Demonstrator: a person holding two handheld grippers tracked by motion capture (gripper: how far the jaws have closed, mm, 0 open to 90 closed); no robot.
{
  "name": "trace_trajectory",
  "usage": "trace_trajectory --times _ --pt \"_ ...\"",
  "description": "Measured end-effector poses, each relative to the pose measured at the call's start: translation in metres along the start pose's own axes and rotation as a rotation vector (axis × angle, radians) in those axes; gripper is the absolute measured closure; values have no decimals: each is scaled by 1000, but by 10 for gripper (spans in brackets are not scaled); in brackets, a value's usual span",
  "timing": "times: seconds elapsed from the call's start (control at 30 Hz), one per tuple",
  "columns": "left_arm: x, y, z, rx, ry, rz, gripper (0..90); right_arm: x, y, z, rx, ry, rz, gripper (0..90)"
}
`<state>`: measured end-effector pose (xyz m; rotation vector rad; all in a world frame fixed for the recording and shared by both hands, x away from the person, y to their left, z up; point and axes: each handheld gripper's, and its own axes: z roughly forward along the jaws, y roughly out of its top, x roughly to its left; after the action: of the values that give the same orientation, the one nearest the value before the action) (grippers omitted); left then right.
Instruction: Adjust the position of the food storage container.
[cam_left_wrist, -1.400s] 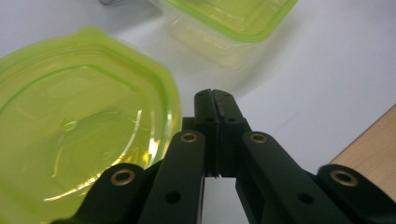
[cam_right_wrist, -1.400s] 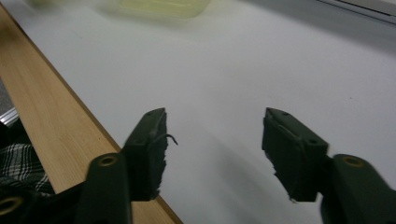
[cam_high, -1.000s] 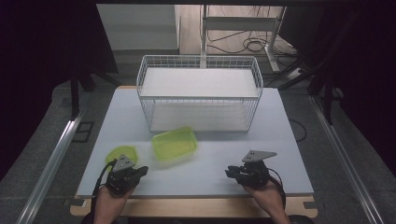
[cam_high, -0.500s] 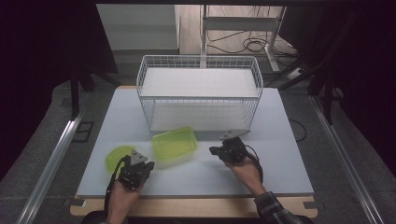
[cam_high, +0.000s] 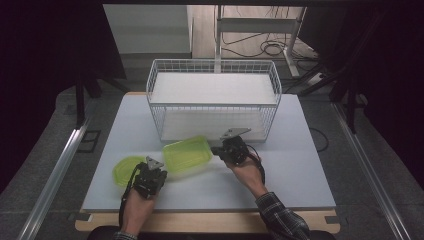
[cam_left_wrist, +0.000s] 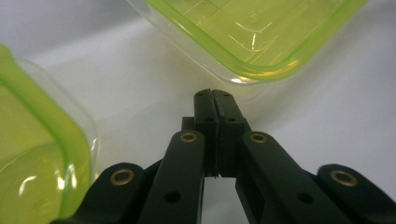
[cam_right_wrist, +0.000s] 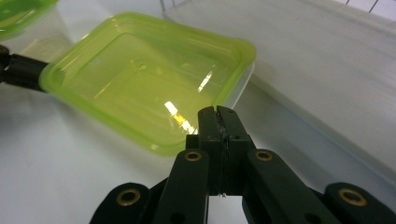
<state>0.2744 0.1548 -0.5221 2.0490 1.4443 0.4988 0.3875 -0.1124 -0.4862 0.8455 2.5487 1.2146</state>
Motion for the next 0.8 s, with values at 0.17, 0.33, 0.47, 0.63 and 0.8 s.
trace_trajectory --times 0.17,0.33,0.47,0.63,0.8 --pt "-1 4 8 12 6 -5 898 6 4 11 -3 57 -22 883" --pt "-3 9 13 11 -11 6 898 14 2 18 43 55 -74 878" --pt "-7 12 17 7 -34 13 897 13 -1 11 61 35 -68 878" --pt "-18 16 22 -3 -84 36 897 8 -11 -4 78 26 -41 879" --pt "-21 20 27 16 -85 51 898 -2 -19 -24 45 21 4 878"
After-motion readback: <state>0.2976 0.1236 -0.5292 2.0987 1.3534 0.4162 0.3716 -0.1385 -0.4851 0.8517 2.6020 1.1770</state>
